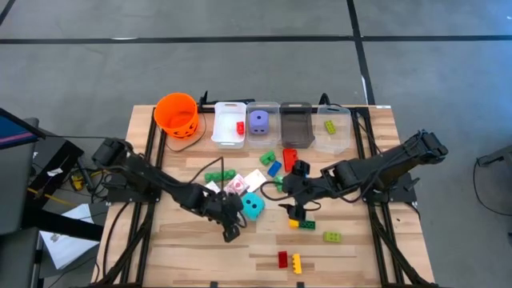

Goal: Pick & Place Toys
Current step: Put the blue dice into the left transparent bin

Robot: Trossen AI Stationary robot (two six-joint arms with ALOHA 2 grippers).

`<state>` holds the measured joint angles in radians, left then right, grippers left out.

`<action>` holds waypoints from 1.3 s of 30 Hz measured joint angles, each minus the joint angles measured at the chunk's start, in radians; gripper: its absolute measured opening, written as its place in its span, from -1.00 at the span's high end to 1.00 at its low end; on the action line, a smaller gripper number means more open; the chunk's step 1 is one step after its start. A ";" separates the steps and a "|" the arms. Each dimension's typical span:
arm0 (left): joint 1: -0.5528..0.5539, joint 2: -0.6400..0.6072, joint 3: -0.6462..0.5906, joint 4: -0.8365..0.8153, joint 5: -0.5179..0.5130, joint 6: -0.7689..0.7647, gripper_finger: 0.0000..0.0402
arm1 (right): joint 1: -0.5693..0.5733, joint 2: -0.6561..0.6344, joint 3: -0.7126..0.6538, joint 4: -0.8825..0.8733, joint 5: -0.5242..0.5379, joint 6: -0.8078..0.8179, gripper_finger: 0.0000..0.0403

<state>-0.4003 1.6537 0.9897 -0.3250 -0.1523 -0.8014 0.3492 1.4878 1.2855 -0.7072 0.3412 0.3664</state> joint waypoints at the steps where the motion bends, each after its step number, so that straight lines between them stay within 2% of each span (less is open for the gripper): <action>1: 0.003 0.010 0.000 0.001 0.000 0.000 1.00 | -0.001 0.000 0.000 -0.001 0.000 0.000 -0.96; 5: 0.024 0.029 0.000 -0.004 -0.010 0.008 1.00 | 0.000 0.000 0.000 0.000 0.000 0.000 -0.96; 10: 0.063 0.029 0.000 -0.068 -0.105 0.006 1.00 | 0.003 0.000 0.000 0.001 0.000 0.001 -0.96; 15: 0.092 0.029 0.000 -0.068 -0.056 0.026 1.00 | 0.003 0.000 0.000 0.001 -0.001 0.004 -0.96; 19: 0.104 0.029 0.000 -0.086 -0.110 0.014 1.00 | 0.003 0.000 0.000 0.001 -0.003 0.019 -0.96; 39: 0.147 0.029 0.000 -0.081 -0.174 0.011 1.00 | 0.003 0.001 0.001 0.000 -0.030 0.019 -0.96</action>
<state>-0.2532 1.6825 0.9897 -0.4059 -0.3265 -0.7902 0.3523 1.4883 1.2861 -0.7071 0.3108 0.3850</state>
